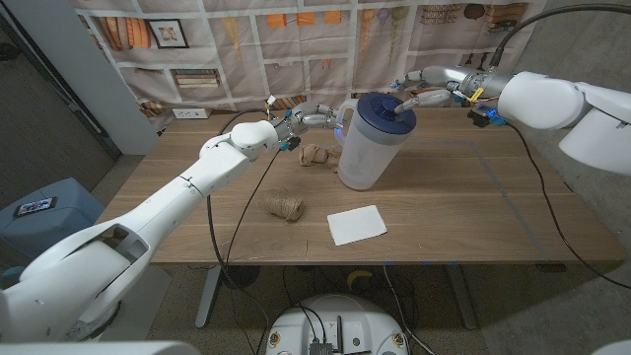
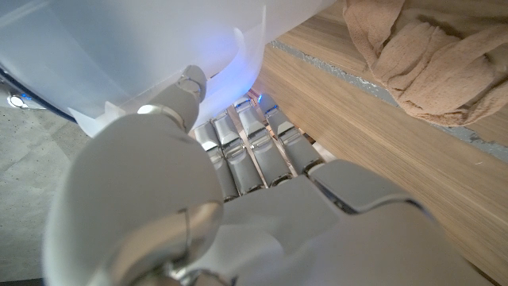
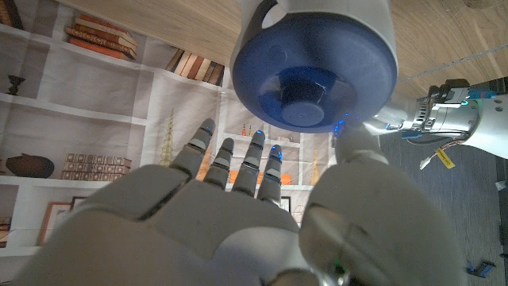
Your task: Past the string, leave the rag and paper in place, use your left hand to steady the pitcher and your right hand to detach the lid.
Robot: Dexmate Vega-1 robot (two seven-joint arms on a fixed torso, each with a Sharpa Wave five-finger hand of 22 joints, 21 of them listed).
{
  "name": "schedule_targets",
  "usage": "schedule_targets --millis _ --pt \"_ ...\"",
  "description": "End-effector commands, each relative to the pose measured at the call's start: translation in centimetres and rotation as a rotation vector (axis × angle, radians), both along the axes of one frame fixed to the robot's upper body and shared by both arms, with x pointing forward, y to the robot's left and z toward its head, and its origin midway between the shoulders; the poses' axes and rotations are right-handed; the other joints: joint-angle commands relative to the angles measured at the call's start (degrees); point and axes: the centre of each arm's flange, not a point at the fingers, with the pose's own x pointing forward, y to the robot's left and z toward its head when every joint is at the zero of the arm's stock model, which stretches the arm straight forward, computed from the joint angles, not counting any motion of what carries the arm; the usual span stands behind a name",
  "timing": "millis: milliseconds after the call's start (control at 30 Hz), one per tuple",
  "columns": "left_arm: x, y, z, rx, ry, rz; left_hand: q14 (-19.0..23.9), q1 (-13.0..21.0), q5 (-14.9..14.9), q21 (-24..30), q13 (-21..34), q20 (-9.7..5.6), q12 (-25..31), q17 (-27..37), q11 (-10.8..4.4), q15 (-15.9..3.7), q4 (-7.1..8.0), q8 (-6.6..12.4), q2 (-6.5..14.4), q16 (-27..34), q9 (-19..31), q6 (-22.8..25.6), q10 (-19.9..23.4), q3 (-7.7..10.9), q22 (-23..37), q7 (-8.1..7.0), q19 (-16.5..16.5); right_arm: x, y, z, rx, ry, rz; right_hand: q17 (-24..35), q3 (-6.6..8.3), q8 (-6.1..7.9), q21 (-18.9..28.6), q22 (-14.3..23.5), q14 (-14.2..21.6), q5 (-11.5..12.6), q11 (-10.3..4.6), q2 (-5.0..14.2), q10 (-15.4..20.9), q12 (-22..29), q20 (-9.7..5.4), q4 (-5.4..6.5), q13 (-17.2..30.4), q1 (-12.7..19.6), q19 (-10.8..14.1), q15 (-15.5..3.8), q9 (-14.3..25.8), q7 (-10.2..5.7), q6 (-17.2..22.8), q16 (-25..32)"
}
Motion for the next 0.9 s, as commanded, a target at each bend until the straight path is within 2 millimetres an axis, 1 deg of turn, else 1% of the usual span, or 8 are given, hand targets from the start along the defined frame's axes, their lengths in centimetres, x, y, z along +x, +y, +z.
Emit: schedule_targets --millis 33,100,400,567,600,733,800,900 --pt "-0.2 -0.1 0.0 0.004 -0.004 0.001 0.4 -2.0 0.3 0.0 0.3 -8.68 0.0 0.2 0.14 -5.90 0.85 0.37 2.7 0.2 0.3 1.9 0.6 1.25 0.2 1.17 0.6 0.3 0.8 0.9 -0.072 0.037 -0.021 0.1 0.60 0.02 0.2 0.1 0.2 0.3 -0.22 0.44 0.0 -0.1 0.41 0.10 0.3 0.3 -0.2 -0.41 0.3 -0.26 -0.1 0.5" --pt "-0.3 0.0 0.0 0.003 -0.005 0.003 0.5 -2.0 0.3 0.0 0.3 -8.68 0.0 0.2 -0.09 -5.91 0.87 0.39 2.8 0.2 0.3 2.0 0.7 1.29 0.2 1.17 0.6 0.3 0.9 1.0 -0.080 0.042 -0.021 0.1 0.65 0.00 0.3 0.1 0.2 0.3 -0.26 0.41 0.1 -0.1 0.44 0.10 0.3 0.5 -0.2 -0.43 0.3 -0.41 -0.1 0.5" --pt "-0.5 0.1 -0.1 0.001 -0.005 0.004 0.5 -2.0 0.3 0.0 0.3 -8.68 0.0 0.2 0.12 -6.01 0.80 0.36 2.7 0.2 0.3 1.9 0.7 1.37 0.2 1.11 0.6 0.4 1.4 1.1 -0.113 0.046 -0.028 0.1 0.92 0.28 0.4 0.1 0.7 0.2 -0.77 0.29 0.7 0.0 0.42 0.19 0.5 1.4 -0.1 -0.70 0.4 -0.83 0.5 0.8" --pt "-0.5 0.3 -0.1 0.000 -0.003 0.006 0.7 -2.0 0.3 0.0 0.4 -8.67 0.0 0.2 0.08 -6.07 0.79 0.38 2.8 0.3 0.3 2.0 0.8 1.39 0.2 1.04 0.6 0.5 1.6 1.1 -0.125 0.049 -0.033 0.2 1.04 0.87 0.5 0.1 1.3 0.0 -1.27 0.04 1.8 0.3 0.43 0.31 0.6 2.2 -0.1 -1.13 0.4 -1.44 1.9 1.2" --pt "-0.5 0.3 -0.2 -0.003 -0.002 0.007 0.7 -2.0 0.3 0.0 0.4 -8.66 0.0 0.2 0.05 -6.05 0.79 0.39 2.7 0.3 0.3 2.0 0.8 1.38 0.2 1.07 0.6 0.5 1.7 1.1 -0.127 0.049 -0.035 0.3 1.03 1.11 0.6 0.1 1.4 -0.1 -1.32 -0.05 1.8 0.3 0.43 0.36 0.6 2.3 -0.1 -1.12 0.5 -1.92 2.5 1.3" --pt "-0.5 0.3 -0.2 -0.003 -0.003 0.006 0.8 -2.1 0.3 0.0 0.4 -8.66 0.0 0.2 -0.01 -5.97 0.86 0.39 2.8 0.3 0.3 2.0 0.9 1.39 0.2 1.06 0.6 0.6 1.8 1.0 -0.133 0.036 -0.041 0.4 1.04 2.03 0.7 0.1 2.1 -0.7 -1.97 -0.45 2.8 0.4 0.10 0.45 0.8 3.1 0.3 -1.57 0.6 -1.81 4.5 1.7" --pt "-0.5 0.3 -0.2 -0.003 -0.004 0.006 0.8 -2.1 0.3 0.0 0.4 -8.66 0.0 0.2 0.03 -6.01 0.84 0.37 2.8 0.3 0.3 1.9 0.9 1.42 0.2 1.05 0.6 0.6 1.8 1.0 -0.133 0.033 -0.041 0.5 1.01 2.20 0.8 0.1 2.3 -0.9 -2.41 -0.62 3.4 0.6 0.04 0.48 0.8 3.3 0.3 -1.75 0.6 -2.09 4.8 1.9" --pt "-0.4 0.3 -0.1 -0.005 -0.001 0.007 0.9 -2.1 0.3 0.0 0.4 -8.64 0.0 0.3 -0.04 -6.06 0.80 0.39 2.7 0.3 0.3 2.0 1.0 1.44 0.2 1.13 0.6 0.7 1.9 0.9 -0.135 0.022 -0.042 0.6 0.95 2.39 0.9 0.1 2.7 -1.3 -2.58 -0.87 4.2 0.8 -0.17 0.48 0.9 3.5 0.7 -1.95 0.7 -2.22 5.1 2.1"
